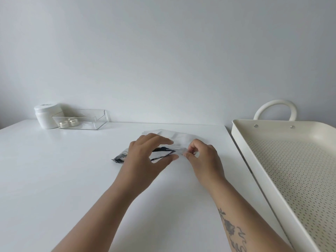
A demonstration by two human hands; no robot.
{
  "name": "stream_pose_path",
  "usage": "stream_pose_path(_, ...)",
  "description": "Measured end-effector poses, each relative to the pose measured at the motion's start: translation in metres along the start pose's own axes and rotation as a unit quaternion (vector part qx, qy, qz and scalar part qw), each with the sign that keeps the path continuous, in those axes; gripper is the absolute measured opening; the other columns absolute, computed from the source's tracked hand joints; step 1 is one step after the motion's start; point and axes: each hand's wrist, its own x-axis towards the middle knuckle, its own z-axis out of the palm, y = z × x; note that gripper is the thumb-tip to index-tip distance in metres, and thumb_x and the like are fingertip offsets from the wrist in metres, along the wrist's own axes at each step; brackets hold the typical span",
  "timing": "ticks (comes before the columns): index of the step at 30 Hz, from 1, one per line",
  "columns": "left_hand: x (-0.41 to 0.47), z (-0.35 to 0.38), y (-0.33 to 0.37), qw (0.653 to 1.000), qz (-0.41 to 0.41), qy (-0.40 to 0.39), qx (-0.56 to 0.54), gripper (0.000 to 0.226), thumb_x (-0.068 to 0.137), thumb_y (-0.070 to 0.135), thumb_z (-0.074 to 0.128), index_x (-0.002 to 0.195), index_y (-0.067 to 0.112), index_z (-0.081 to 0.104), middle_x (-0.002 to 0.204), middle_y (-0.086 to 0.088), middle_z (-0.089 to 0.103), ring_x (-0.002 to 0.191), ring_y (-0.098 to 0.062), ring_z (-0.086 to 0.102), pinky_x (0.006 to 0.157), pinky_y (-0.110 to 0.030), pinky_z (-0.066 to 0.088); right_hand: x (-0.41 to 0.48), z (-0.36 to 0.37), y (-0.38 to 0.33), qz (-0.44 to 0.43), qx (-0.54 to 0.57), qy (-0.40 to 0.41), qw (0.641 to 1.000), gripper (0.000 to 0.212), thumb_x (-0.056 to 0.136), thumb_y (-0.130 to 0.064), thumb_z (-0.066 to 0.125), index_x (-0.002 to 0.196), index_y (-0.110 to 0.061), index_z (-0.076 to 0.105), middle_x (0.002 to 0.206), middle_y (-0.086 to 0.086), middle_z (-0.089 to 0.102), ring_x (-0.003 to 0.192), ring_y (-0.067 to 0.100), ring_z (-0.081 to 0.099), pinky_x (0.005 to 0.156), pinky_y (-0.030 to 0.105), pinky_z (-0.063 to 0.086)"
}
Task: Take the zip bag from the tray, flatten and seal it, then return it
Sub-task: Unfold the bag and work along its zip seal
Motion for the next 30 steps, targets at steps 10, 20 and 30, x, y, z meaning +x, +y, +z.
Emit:
stream_pose_path(10,0.005,-0.013,-0.009,0.974,-0.141,0.075,-0.163,0.015,0.082,0.021,0.075,0.071,0.032,0.072,0.071,0.020,0.071,0.062,0.007,0.059,0.058,-0.002,0.038,0.000,0.000,0.004,-0.017,-0.009,-0.056,0.998,0.020,0.090,-0.018,0.063,0.105,-0.031,0.068,0.110,-0.013,0.067,0.109,0.018,0.049,0.093,0.038,0.044)
stream_pose_path(20,0.007,-0.029,-0.021,0.958,-0.173,0.060,-0.219,0.021,0.079,0.050,0.066,0.083,0.031,0.075,0.088,0.011,0.076,0.093,-0.006,0.068,0.077,-0.019,0.043,0.000,-0.004,0.006,0.022,-0.107,0.023,0.994,0.008,0.092,-0.022,0.054,0.095,-0.024,0.061,0.102,-0.007,0.062,0.099,0.023,0.048,0.073,0.033,0.036)
stream_pose_path(30,0.003,-0.011,-0.026,0.954,-0.208,0.036,-0.212,0.009,0.087,0.025,0.069,0.080,0.027,0.075,0.076,0.012,0.072,0.070,0.001,0.061,0.061,-0.006,0.041,-0.001,0.002,-0.011,-0.072,0.115,0.031,0.990,0.015,0.089,-0.022,0.063,0.100,-0.031,0.066,0.102,-0.015,0.064,0.101,0.009,0.051,0.085,0.022,0.038)
